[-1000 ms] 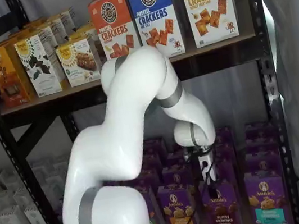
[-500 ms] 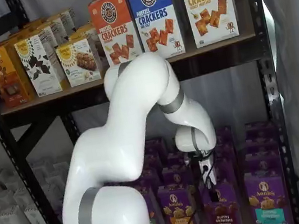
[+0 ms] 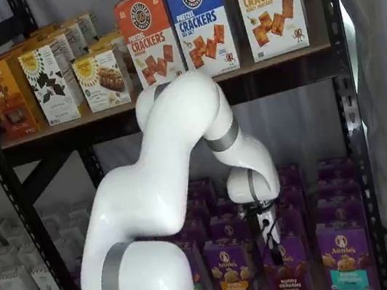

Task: Pick up the purple box with a brown patch in the center, on the bottom shelf, the fifth box from the left

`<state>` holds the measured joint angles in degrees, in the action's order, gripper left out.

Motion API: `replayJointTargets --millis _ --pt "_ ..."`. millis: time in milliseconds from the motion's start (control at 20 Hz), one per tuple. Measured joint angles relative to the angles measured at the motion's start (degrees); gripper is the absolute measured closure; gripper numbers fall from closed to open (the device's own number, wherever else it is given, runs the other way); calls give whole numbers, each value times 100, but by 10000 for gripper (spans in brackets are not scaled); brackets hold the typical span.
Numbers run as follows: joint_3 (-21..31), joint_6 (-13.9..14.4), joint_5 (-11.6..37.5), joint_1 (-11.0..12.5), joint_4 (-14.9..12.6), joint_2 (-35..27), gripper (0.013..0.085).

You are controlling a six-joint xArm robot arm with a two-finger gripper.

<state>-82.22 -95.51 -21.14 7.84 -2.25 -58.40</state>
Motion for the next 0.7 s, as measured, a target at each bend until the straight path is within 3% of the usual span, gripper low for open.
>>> replayJointTargets --millis 100,200,500,700 --pt "6 18 10 0 -22 -6 130" --pt "17 -24 19 5 20 -7 210" --pt "53 -145 2 15 141 29 330" --pt "65 -149 -63 13 151 58 330"
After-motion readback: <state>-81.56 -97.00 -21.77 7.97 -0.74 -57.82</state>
